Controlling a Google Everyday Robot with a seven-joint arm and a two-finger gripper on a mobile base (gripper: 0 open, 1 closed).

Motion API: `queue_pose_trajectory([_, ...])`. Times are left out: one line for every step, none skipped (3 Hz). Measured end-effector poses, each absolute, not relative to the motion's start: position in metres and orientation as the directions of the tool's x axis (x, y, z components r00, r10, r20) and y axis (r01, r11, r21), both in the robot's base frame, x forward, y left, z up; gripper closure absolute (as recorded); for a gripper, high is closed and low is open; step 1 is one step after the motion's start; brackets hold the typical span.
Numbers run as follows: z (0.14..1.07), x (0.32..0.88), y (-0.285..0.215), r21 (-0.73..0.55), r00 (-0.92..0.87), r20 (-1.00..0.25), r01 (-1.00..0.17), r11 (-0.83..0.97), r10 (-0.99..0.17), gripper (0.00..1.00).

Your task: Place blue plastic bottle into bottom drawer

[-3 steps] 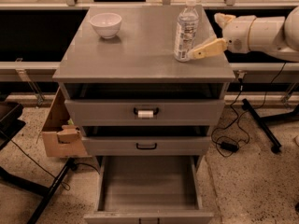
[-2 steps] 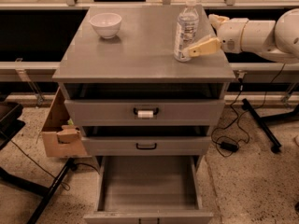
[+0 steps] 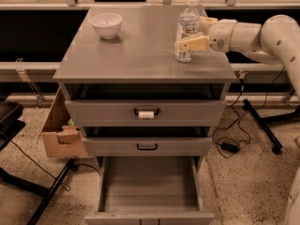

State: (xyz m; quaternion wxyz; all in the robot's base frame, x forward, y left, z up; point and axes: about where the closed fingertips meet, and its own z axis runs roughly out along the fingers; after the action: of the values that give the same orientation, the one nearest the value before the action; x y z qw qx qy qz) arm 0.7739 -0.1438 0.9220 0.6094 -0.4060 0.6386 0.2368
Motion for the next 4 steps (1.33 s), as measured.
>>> queue_pose_trajectory([0.922, 0.783, -0.134, -0.167, 0.073, -0.979, -0.82, 0.547, -0.189, 0.4])
queue_pose_trajectory([0.929, 0.786, -0.124, -0.164, 0.089, -0.982, -0.83, 0.533, -0.165, 0.71])
queue_pose_trajectory([0.929, 0.786, -0.124, -0.164, 0.089, -0.982, -0.83, 0.533, -0.165, 0.94])
queue_pose_trajectory([0.929, 0.786, -0.124, -0.164, 0.089, -0.982, -0.83, 0.533, -0.165, 1.0])
